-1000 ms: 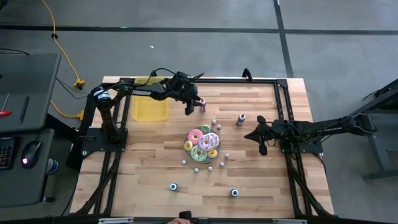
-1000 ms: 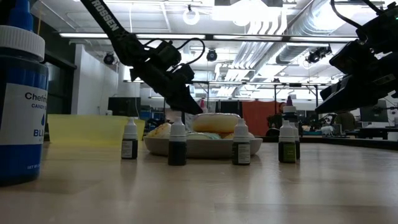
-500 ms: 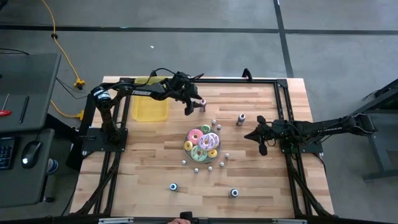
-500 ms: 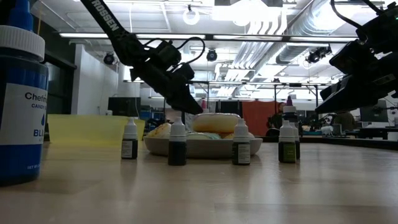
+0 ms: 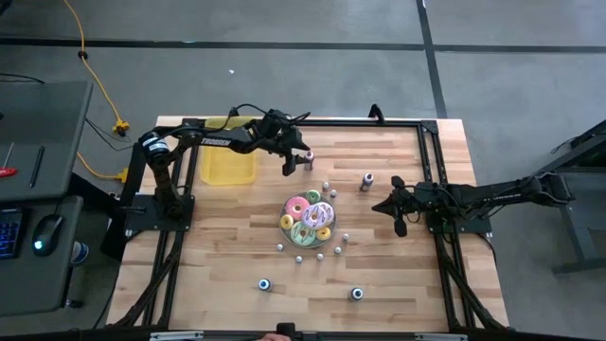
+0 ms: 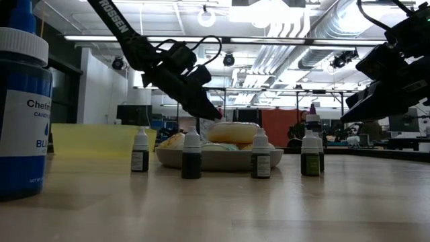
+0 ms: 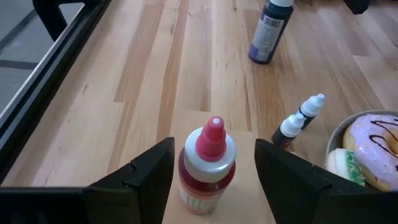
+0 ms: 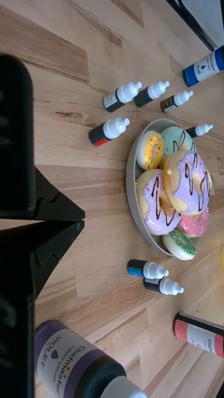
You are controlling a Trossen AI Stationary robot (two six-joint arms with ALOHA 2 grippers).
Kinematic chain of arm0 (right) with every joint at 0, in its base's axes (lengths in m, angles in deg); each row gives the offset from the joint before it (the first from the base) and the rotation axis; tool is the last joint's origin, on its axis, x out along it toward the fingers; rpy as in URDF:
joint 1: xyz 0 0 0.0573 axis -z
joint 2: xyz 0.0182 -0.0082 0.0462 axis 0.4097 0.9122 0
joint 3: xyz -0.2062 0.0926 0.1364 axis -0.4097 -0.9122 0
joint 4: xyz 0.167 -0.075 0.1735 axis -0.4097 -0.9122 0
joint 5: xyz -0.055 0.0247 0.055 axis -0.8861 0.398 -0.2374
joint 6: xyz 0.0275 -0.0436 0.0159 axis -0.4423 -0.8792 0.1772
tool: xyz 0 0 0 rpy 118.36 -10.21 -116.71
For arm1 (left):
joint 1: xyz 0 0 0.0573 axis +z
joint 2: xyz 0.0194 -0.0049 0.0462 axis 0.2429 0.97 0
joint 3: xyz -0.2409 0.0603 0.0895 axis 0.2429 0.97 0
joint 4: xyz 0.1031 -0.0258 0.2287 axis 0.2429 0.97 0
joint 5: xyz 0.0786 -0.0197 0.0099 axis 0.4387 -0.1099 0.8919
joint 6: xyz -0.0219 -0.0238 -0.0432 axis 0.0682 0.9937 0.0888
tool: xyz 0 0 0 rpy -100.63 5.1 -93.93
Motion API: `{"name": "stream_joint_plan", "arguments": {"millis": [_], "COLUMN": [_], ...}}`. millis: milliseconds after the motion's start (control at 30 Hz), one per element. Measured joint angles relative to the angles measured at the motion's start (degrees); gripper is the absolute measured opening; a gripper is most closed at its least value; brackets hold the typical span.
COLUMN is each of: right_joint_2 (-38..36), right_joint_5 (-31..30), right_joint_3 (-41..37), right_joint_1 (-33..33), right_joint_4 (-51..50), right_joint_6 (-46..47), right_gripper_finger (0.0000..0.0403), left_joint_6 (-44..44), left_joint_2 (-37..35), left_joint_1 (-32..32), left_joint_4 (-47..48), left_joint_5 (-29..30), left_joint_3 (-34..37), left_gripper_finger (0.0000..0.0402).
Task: Pick & Place food coloring
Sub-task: Put the large red food coloring bottle into the yellow bin
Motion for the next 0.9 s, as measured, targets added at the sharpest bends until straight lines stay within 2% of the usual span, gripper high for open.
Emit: {"name": "stream_joint_plan", "arguments": {"millis": [533, 900], "right_joint_2": [0.0, 0.0], "right_joint_5": [0.0, 0.0], "right_joint_3": [0.0, 0.0], "right_joint_1": [0.0, 0.0], "right_joint_4": [0.0, 0.0], "right_joint_6": [0.0, 0.0], "right_gripper_finger": [0.0000, 0.0000], "left_joint_6": [0.4, 0.5], "left_joint_2": [1.0, 1.0], "left_joint_1": [-0.3, -0.3], "left_joint_4": [-1.1, -1.0], "left_joint_5": [0.2, 0.5], "left_joint_3": [0.0, 0.0], "left_gripper_finger": [0.0215, 0.0120]}}
